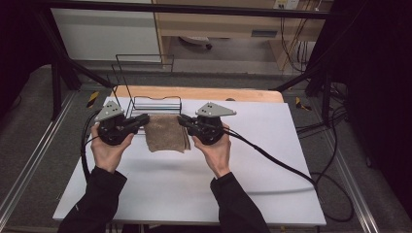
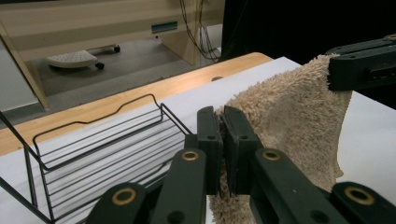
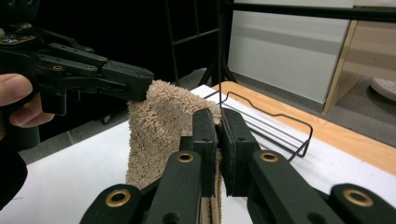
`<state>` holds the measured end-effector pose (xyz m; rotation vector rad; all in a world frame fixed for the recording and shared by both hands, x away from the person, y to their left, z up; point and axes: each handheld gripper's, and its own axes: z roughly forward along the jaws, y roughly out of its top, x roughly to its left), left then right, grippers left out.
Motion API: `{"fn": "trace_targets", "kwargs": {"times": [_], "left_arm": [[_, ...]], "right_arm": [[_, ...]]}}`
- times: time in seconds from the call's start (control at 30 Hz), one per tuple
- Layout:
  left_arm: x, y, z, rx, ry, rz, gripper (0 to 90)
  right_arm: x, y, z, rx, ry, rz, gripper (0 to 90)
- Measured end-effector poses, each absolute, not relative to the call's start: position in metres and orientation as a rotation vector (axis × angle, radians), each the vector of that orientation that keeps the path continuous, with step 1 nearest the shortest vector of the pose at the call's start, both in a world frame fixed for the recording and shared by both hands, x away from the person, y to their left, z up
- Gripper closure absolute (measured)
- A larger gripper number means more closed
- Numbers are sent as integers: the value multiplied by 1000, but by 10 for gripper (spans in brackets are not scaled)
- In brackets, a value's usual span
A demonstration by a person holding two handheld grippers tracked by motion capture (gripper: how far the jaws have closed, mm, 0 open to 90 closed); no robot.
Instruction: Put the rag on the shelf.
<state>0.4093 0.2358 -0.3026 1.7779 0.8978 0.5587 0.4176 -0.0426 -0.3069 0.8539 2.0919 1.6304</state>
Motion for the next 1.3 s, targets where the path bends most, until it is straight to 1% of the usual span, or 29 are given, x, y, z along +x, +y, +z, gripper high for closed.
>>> {"fn": "trace_targets", "kwargs": {"times": [0.53,1.3], "left_arm": [[419,243,-283,1696,886,607,858],[428,253,-247,1610,860,665,860]], "right_arm": [[433,-33,-288,812,2024,1648,857],[443,-20,-257,750,1949,1681,857]]}}
